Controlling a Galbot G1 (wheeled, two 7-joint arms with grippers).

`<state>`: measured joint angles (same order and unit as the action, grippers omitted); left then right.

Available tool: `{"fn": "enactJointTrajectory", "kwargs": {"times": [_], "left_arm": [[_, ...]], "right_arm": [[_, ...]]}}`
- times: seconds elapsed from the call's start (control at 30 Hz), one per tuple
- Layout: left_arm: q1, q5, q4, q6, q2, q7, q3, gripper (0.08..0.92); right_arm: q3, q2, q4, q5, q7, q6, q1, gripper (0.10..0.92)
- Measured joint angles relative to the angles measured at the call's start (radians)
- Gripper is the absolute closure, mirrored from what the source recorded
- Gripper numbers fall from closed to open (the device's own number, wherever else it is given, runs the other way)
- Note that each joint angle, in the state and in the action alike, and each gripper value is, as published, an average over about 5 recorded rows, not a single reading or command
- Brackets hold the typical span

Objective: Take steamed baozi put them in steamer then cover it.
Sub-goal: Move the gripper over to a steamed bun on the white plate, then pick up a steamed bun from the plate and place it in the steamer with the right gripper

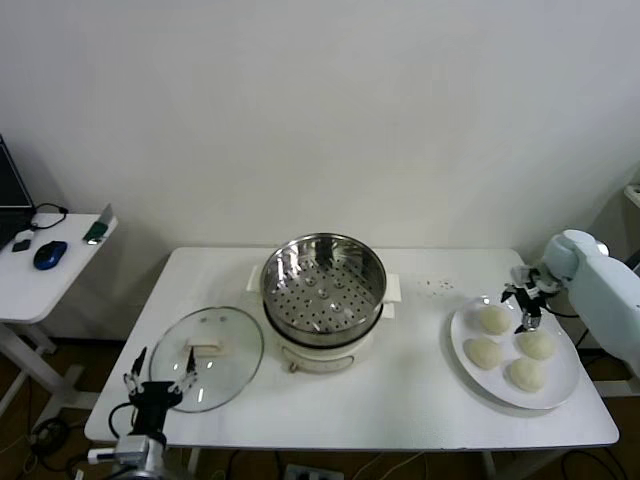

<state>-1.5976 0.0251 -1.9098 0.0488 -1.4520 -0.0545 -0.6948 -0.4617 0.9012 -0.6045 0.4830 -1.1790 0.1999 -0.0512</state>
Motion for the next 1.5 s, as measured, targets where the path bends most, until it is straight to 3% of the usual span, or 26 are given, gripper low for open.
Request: {"fn": "enactJointTrajectory", "kwargs": {"times": [0.47,0.87,1.5], "left_arm": [[-0.017,-0.002,0.005,0.008,0.001,-0.006,-0.006,0.177],[-0.019,-0.006,0.008,0.007,0.0,-0.013,-0.014,0.177],[-0.044,-0.021,-0.016,-0.009,-0.002,-0.002,-0.02,0.177]], "right_arm": [[0.016,0.075,0.075,0.073,0.001,0.017,0.019,0.203],[0.019,0.082,0.089,0.102,-0.03,0.034,0.027,0.327],[-0.131,0.103,0.013,0.037,-0.083,0.189,0.191,0.33]]}}
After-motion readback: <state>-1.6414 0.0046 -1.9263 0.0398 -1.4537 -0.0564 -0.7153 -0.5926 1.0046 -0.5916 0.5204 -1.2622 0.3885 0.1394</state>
